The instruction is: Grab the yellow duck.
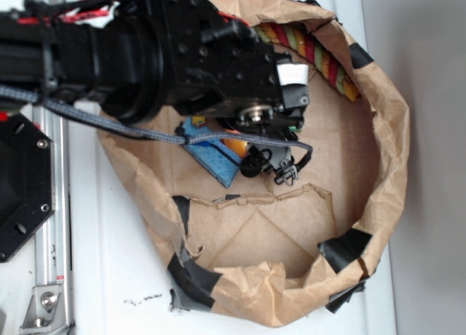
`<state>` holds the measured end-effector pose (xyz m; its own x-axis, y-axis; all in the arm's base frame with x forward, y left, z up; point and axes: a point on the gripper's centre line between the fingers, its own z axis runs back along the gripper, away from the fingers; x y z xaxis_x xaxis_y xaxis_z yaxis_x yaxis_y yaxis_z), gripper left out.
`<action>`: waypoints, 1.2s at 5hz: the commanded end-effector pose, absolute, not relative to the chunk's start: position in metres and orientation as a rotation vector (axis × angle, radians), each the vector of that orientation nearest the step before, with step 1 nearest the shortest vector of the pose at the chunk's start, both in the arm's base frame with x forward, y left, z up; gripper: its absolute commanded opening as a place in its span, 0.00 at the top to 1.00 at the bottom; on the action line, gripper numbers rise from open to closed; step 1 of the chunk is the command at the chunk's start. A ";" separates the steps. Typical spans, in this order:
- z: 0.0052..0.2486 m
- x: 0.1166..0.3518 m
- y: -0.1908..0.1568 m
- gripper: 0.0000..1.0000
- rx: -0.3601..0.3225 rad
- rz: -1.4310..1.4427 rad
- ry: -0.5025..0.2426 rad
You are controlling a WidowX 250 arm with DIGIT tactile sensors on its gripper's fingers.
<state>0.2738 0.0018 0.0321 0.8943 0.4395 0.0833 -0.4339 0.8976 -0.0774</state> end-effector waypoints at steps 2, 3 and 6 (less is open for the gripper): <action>0.096 0.329 -0.050 1.00 0.016 0.004 -0.255; 0.101 0.320 -0.050 1.00 0.001 -0.055 -0.213; 0.171 0.272 -0.017 1.00 0.142 -0.159 -0.197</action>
<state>0.2716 -0.0151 0.1512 0.9769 -0.1886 0.1003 0.1727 0.9737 0.1486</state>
